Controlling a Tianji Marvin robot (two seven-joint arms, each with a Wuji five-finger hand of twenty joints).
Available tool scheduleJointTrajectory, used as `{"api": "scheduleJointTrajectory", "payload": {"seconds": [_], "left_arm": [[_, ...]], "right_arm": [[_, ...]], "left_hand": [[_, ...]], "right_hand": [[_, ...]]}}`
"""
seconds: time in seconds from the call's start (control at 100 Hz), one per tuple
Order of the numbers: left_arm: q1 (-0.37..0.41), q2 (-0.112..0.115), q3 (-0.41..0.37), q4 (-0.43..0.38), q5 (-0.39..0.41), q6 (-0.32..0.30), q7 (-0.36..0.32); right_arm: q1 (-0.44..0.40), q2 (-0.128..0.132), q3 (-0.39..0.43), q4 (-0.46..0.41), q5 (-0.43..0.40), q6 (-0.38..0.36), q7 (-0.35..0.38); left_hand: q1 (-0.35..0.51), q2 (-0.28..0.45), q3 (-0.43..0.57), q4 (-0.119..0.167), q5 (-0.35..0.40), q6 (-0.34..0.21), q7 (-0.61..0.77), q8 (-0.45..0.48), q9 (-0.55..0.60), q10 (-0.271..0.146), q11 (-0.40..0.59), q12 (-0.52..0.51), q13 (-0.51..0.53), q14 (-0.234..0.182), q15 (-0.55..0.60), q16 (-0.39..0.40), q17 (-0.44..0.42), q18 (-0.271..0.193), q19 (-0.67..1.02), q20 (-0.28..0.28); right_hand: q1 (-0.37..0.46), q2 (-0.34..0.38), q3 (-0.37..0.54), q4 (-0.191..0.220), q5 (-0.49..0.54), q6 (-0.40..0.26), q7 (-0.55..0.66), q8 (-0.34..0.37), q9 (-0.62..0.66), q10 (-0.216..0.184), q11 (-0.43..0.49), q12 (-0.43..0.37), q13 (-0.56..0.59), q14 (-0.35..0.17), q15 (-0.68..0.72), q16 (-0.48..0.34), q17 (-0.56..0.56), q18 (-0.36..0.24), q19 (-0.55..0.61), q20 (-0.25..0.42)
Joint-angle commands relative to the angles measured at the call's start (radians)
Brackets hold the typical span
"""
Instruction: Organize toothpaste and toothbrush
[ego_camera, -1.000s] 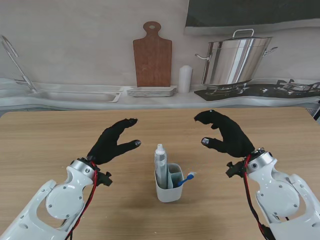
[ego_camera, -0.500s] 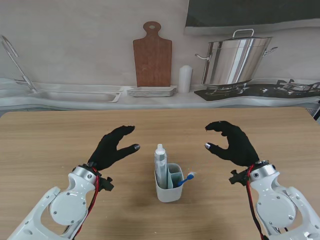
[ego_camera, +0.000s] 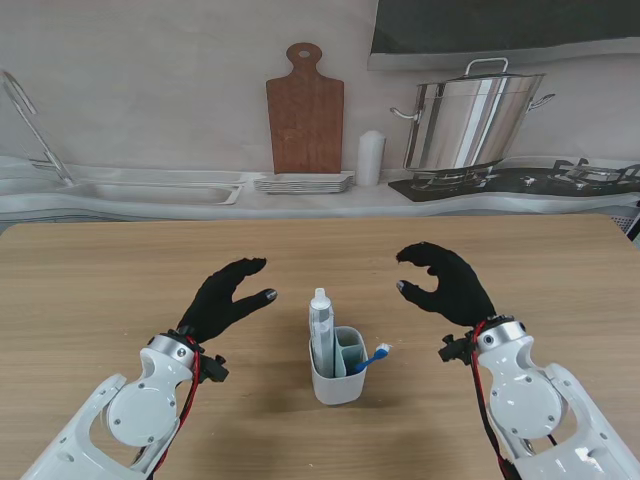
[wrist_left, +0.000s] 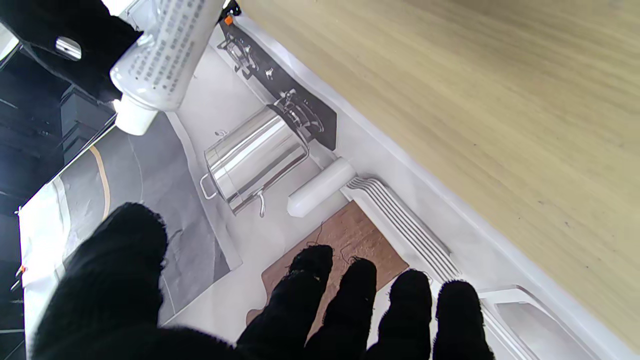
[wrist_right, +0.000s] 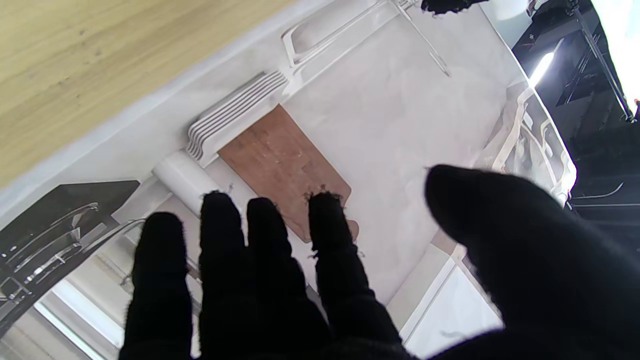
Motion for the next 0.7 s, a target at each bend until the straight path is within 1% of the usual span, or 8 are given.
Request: {"api": "scheduleJointTrajectory", "payload": {"seconds": [0.0, 0.31, 0.49, 0.57, 0.58, 0.61, 0.64, 0.69], "left_arm": [[0.009, -0.001, -0.011, -0.013, 0.002, -0.003, -0.012], [0.003, 0.002, -0.033, -0.005, -0.011, 0.008, -0.035], [0.016, 0.001, -0.044, -0.017, 0.001, 0.018, -0.025], [0.024, 0.001, -0.048, -0.023, 0.007, 0.021, -0.019], [0.025, 0.001, -0.048, -0.024, 0.008, 0.020, -0.018], [0.028, 0.001, -0.050, -0.026, 0.010, 0.020, -0.015], [0.031, 0.001, -0.052, -0.028, 0.014, 0.019, -0.015], [0.038, 0.002, -0.055, -0.033, 0.017, 0.019, -0.015]], "right_arm": [[-0.003, -0.010, -0.011, -0.007, -0.008, 0.006, 0.004], [-0.005, -0.011, -0.026, -0.008, -0.020, 0.034, -0.005], [-0.023, -0.010, -0.011, -0.016, -0.040, 0.031, -0.014], [-0.029, -0.009, -0.001, -0.017, -0.049, 0.029, -0.016], [-0.030, -0.009, -0.001, -0.017, -0.049, 0.029, -0.016], [-0.033, -0.009, 0.001, -0.016, -0.050, 0.028, -0.018], [-0.035, -0.010, 0.002, -0.014, -0.050, 0.027, -0.023], [-0.041, -0.012, 0.005, -0.013, -0.053, 0.026, -0.031]], "left_hand": [[0.015, -0.003, 0.004, -0.027, 0.013, 0.011, -0.006, -0.005, 0.015, -0.002, -0.018, -0.033, 0.010, 0.000, 0.007, -0.013, -0.003, -0.005, 0.006, 0.007], [0.017, -0.001, 0.006, -0.028, 0.017, 0.005, -0.005, -0.003, 0.025, -0.008, -0.022, -0.035, 0.016, -0.004, 0.004, -0.015, -0.004, -0.010, 0.000, 0.003], [0.017, -0.002, 0.007, -0.028, 0.020, 0.004, -0.001, -0.001, 0.029, -0.009, -0.022, -0.034, 0.019, -0.006, 0.005, -0.015, -0.003, -0.014, -0.001, 0.003], [0.017, -0.002, 0.008, -0.027, 0.022, 0.002, 0.000, 0.000, 0.032, -0.009, -0.021, -0.034, 0.020, -0.006, 0.005, -0.015, -0.005, -0.017, -0.004, 0.001], [0.017, -0.003, 0.007, -0.027, 0.023, 0.001, 0.000, 0.000, 0.032, -0.009, -0.021, -0.034, 0.021, -0.006, 0.005, -0.015, -0.006, -0.017, -0.004, 0.001], [0.017, -0.003, 0.008, -0.027, 0.023, 0.000, 0.000, 0.000, 0.033, -0.010, -0.021, -0.034, 0.022, -0.007, 0.005, -0.015, -0.005, -0.017, -0.005, 0.001], [0.016, -0.002, 0.008, -0.027, 0.022, -0.002, 0.000, 0.000, 0.034, -0.012, -0.022, -0.034, 0.021, -0.008, 0.004, -0.015, -0.005, -0.017, -0.006, 0.000], [0.016, -0.003, 0.009, -0.027, 0.023, -0.003, 0.002, 0.001, 0.035, -0.011, -0.022, -0.034, 0.023, -0.008, 0.004, -0.015, -0.007, -0.019, -0.008, -0.001]], "right_hand": [[0.021, -0.024, 0.012, 0.047, 0.039, -0.013, -0.008, 0.000, 0.010, 0.003, -0.013, -0.011, 0.003, 0.012, -0.002, -0.019, 0.002, -0.013, -0.001, -0.003], [0.006, -0.010, 0.004, 0.069, 0.053, -0.013, -0.013, -0.003, 0.023, 0.004, -0.019, -0.014, 0.012, 0.013, -0.004, -0.021, 0.003, -0.012, 0.000, -0.002], [0.007, -0.003, -0.001, 0.074, 0.061, -0.012, -0.020, -0.006, 0.032, 0.002, -0.025, -0.016, 0.016, 0.012, -0.004, -0.021, 0.006, -0.012, 0.001, -0.002], [-0.009, -0.022, -0.015, 0.070, 0.059, -0.009, -0.022, -0.007, 0.032, 0.003, -0.027, -0.017, 0.017, 0.014, -0.004, -0.021, 0.006, -0.013, 0.001, -0.002], [-0.027, -0.026, -0.006, 0.027, 0.057, -0.009, -0.021, -0.006, 0.031, 0.004, -0.026, -0.016, 0.017, 0.016, -0.004, -0.021, 0.006, -0.013, 0.000, -0.002], [-0.074, -0.031, -0.003, -0.057, 0.055, -0.007, -0.021, -0.005, 0.031, 0.008, -0.028, -0.015, 0.017, 0.018, -0.003, -0.020, 0.006, -0.011, -0.001, -0.002], [-0.114, -0.032, -0.009, -0.170, 0.059, -0.006, -0.022, -0.006, 0.037, 0.011, -0.030, -0.017, 0.020, 0.024, -0.001, -0.020, 0.006, -0.006, -0.001, -0.002], [-0.180, -0.021, -0.024, -0.288, 0.061, -0.005, -0.023, -0.006, 0.046, 0.014, -0.032, -0.017, 0.029, 0.032, 0.003, -0.019, 0.008, 0.001, -0.001, -0.002]]}}
